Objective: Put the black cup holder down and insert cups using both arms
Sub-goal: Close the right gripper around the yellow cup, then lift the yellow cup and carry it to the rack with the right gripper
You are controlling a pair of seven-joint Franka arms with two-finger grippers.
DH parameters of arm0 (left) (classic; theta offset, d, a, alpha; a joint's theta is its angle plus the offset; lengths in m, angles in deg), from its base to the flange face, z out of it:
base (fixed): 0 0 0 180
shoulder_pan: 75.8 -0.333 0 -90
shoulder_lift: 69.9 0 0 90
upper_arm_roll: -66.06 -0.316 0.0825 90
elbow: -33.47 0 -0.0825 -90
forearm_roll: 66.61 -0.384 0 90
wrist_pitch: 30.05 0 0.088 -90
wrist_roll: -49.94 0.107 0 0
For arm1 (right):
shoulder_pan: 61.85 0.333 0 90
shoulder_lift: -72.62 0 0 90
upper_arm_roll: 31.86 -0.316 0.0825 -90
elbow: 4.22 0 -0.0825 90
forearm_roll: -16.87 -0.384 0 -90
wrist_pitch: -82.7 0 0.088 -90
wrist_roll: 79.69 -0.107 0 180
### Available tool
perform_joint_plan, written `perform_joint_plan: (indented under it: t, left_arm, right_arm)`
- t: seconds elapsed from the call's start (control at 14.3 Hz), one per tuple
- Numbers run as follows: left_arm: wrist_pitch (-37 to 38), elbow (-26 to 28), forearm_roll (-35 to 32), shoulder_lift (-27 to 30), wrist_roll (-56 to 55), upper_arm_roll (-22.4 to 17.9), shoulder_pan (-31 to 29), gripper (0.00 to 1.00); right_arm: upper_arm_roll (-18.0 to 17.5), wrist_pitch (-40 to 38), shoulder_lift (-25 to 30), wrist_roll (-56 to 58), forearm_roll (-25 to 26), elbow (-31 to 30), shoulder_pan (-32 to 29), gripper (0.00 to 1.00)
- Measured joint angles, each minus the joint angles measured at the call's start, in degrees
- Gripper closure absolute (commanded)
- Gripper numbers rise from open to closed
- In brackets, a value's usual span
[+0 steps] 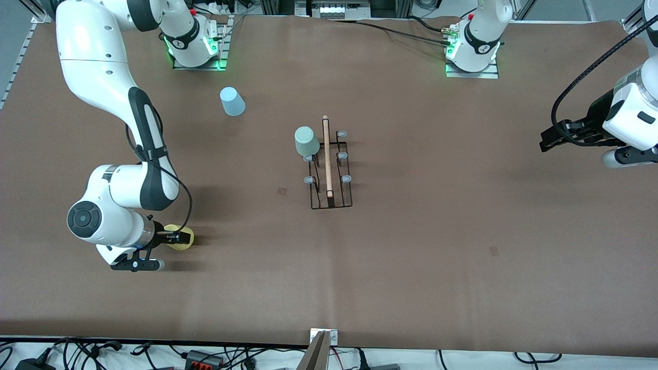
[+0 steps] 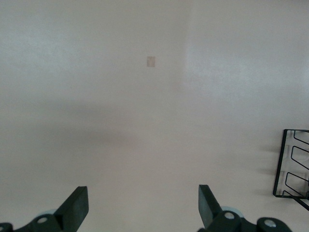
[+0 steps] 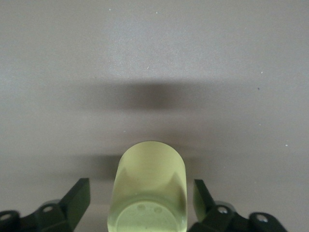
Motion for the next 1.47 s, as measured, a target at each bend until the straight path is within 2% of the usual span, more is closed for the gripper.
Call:
perform_joint_plan:
  t: [0.42, 0.49, 0.56, 0.63, 0.77, 1.05, 1.33, 1.47]
  left_arm:
    - [-0.3, 0.1, 0.0, 0.0, 0.0, 0.0, -0.2, 0.0]
    - [-0.4, 0.1, 0.0, 0.0, 0.0, -0.1, -0.3, 0.0]
    - [-0.4, 0.1, 0.0, 0.0, 0.0, 0.0, -0.3, 0.0]
    - [-0.4, 0.1, 0.0, 0.0, 0.0, 0.1, -0.3, 0.0]
    - [-0.4, 0.1, 0.0, 0.1, 0.0, 0.2, -0.3, 0.0]
    - [-0.4, 0.1, 0.0, 0.2, 0.0, 0.4, -0.3, 0.0]
    - [-0.4, 0.1, 0.0, 0.2, 0.0, 0.3, -0.3, 0.0]
    - [-0.4, 0.1, 0.0, 0.2, 0.0, 0.3, -0.3, 0.0]
  right_arm:
    - [0.0, -1.2, -0.2, 0.1, -0.3, 0.0, -0.1, 0.12]
    - [0.0, -1.6, -0.2, 0.2, -0.3, 0.0, -0.1, 0.19]
    - [0.0, -1.9, -0.2, 0.2, -0.3, 0.0, -0.1, 0.31]
    - [0.0, -2.1, -0.2, 0.3, -0.3, 0.0, -0.1, 0.56]
    - [0.0, -2.4, -0.2, 0.4, -0.3, 0.0, -0.1, 0.8]
    - [-0.3, -6.5, 0.2, 0.8, -0.4, 2.1, 0.1, 0.82]
    - [-0.8, -20.8, 2.6, -0.4, -0.7, 11.6, 4.4, 0.82]
    - [-1.0, -24.7, 3.7, -4.0, -0.8, 15.5, 8.2, 0.82]
